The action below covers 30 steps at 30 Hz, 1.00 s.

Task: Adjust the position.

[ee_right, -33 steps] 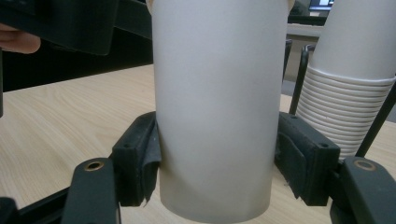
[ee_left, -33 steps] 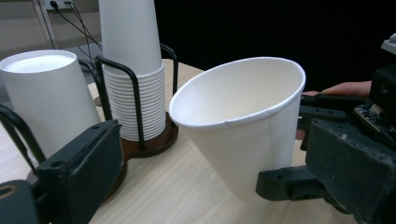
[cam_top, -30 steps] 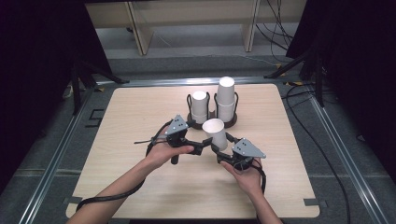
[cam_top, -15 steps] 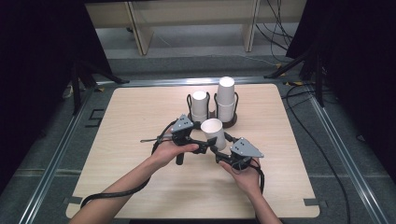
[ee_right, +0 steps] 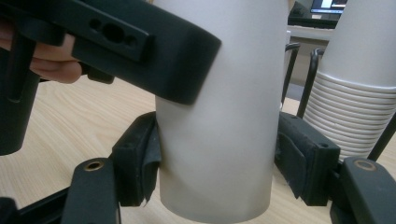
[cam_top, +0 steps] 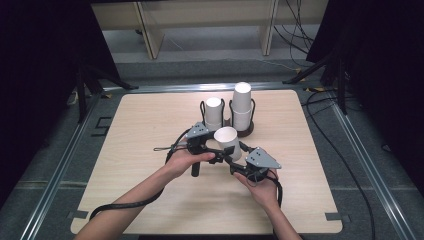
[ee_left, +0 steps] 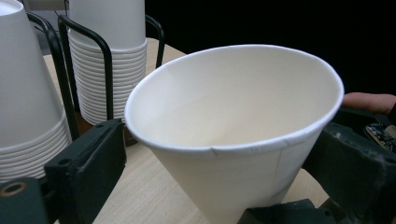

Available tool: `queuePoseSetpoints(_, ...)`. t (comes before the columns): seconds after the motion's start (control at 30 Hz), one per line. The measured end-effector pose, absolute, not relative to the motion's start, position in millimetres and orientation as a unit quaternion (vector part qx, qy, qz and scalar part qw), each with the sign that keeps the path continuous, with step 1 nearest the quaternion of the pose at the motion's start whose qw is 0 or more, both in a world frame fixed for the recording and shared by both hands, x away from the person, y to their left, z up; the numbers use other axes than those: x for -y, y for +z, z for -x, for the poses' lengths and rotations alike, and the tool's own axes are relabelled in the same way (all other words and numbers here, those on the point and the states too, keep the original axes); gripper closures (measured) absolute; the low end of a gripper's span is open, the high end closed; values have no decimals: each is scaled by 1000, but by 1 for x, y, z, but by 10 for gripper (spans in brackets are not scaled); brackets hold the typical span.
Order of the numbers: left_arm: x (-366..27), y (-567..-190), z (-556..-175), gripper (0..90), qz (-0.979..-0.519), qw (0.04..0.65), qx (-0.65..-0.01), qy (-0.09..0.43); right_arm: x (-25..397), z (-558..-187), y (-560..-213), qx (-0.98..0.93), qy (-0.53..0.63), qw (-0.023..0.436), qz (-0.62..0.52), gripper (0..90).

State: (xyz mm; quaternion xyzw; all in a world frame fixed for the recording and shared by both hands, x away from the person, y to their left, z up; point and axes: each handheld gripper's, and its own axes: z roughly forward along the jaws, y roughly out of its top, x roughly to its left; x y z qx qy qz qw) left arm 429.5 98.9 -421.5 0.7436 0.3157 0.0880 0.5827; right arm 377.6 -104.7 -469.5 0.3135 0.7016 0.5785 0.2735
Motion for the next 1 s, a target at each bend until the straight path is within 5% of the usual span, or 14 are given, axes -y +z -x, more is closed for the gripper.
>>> queuePoseSetpoints(1.0,-97,-424,-424,228,-751,592,-258,136,104,-382,-470,-717,564,284,-294,304)
